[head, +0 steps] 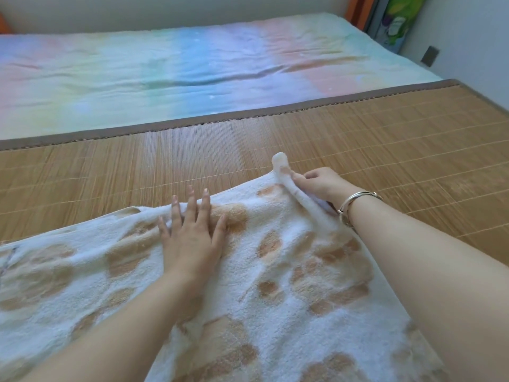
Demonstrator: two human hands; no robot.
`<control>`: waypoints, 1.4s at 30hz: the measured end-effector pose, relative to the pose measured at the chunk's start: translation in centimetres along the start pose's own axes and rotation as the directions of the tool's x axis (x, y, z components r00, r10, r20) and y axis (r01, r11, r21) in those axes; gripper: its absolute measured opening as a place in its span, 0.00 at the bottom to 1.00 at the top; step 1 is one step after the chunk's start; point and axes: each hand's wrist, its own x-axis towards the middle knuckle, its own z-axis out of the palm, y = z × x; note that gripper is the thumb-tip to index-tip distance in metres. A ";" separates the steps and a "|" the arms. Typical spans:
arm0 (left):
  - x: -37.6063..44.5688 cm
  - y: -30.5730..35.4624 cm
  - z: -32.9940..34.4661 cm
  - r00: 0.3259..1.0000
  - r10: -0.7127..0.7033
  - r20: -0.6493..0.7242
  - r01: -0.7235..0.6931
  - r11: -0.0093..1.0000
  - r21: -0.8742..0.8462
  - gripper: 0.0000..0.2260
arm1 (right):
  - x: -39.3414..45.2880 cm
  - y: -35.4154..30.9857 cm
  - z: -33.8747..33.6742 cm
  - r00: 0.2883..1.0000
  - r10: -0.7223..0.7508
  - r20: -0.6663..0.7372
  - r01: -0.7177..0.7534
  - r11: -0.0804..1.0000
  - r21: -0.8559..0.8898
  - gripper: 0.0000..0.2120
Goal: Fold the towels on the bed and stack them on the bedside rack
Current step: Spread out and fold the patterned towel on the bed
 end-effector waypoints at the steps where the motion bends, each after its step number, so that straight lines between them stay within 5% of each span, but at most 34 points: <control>1: 0.0 -0.1 0.3 1.000 0.003 -0.014 -0.003 1.000 -0.005 0.30 | 0.5 -0.1 0.3 0.997 -0.062 -0.055 0.061 0.998 -0.033 0.20; 6: -0.1 -0.7 1.3 0.997 0.008 -0.082 -0.010 1.000 -0.020 0.31 | 2.9 0.3 -0.5 0.859 -0.126 -0.497 0.138 0.990 -0.012 0.22; 10: 0.1 -0.5 1.4 1.000 0.005 -0.008 -0.005 1.000 0.031 0.30 | 3.7 1.1 0.4 0.919 -0.010 -0.393 0.000 1.000 -0.024 0.24; 14: 1.7 0.5 0.1 1.000 0.012 -0.013 -0.013 0.998 -0.065 0.27 | 3.1 1.2 0.1 0.918 -0.136 -0.373 0.101 0.989 -0.111 0.17; 17: 3.4 2.1 -0.7 0.974 0.224 -0.042 -0.228 0.967 -0.118 0.22 | 1.3 2.9 -0.7 0.862 -0.261 -0.434 0.215 0.964 -0.153 0.12; 22: 2.3 8.0 0.1 0.860 0.492 0.136 -0.462 0.864 -0.201 0.21 | -4.3 8.1 -1.6 0.895 -0.296 -0.332 0.129 0.887 -0.443 0.15; 30: 4.3 12.3 2.4 0.869 0.389 0.305 -0.392 0.918 -0.052 0.27 | -4.9 9.6 -0.9 0.907 -0.223 -0.357 -0.036 0.804 -0.593 0.21; 36: 6.1 13.8 2.9 0.874 0.267 0.406 -0.334 0.937 0.102 0.31 | -5.9 10.1 -2.4 0.895 -0.277 -0.349 0.013 0.800 -0.600 0.23; 39: 5.1 15.2 2.5 0.899 0.257 0.353 -0.325 0.934 0.146 0.28 | -7.9 10.5 -3.7 0.936 -0.198 -0.292 0.019 0.855 -0.518 0.26; 42: 1.7 16.7 1.9 0.910 0.388 0.147 -0.402 0.912 0.083 0.24 | -11.5 11.4 -5.0 0.983 -0.082 -0.167 0.004 0.907 -0.421 0.24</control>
